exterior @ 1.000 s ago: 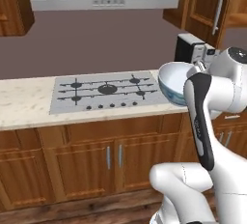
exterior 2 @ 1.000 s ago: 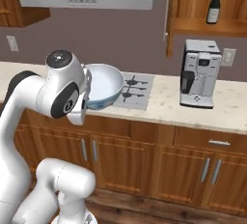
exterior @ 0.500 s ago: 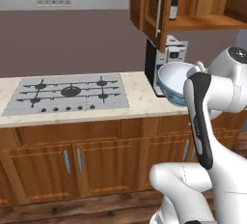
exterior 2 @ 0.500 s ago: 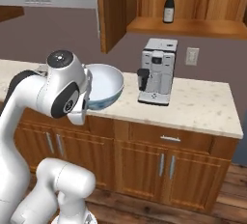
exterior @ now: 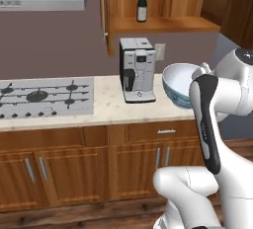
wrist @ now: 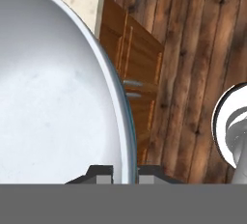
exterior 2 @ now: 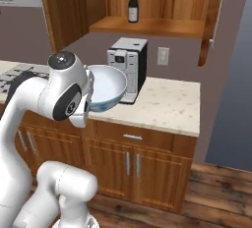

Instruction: Pick the mug and place it in the sink. Pick the bowl and place it in the open cabinet and then close the cabinet.

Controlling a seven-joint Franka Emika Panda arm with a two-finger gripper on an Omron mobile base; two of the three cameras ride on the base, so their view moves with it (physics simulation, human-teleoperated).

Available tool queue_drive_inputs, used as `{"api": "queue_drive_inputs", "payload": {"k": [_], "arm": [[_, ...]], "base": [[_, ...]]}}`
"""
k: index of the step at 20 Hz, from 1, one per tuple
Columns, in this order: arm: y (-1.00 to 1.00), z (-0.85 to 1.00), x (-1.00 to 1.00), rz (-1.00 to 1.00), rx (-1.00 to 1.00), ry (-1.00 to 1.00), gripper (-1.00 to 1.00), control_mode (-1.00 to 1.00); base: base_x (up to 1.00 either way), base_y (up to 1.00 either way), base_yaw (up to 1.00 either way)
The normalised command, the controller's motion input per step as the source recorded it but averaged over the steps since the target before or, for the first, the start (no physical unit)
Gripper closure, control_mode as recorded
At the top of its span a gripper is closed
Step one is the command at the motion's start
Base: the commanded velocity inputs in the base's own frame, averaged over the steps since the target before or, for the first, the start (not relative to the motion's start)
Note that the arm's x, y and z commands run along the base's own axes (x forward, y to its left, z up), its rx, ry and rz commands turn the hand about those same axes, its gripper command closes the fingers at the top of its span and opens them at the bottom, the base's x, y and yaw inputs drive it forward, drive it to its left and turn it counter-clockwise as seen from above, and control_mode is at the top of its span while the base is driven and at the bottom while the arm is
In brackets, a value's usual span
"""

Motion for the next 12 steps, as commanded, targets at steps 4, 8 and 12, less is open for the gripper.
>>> {"api": "queue_drive_inputs", "payload": {"k": [4,8,12], "arm": [[0.0,0.0,0.0,0.0,0.0,0.0,1.0,1.0],[0.0,0.0,0.0,0.0,0.0,0.0,1.0,1.0],[0.0,0.0,0.0,0.0,0.0,0.0,1.0,1.0]], "base": [[0.4,-0.38,0.01],[0.31,-0.01,0.0],[0.39,0.26,-0.04]]}}
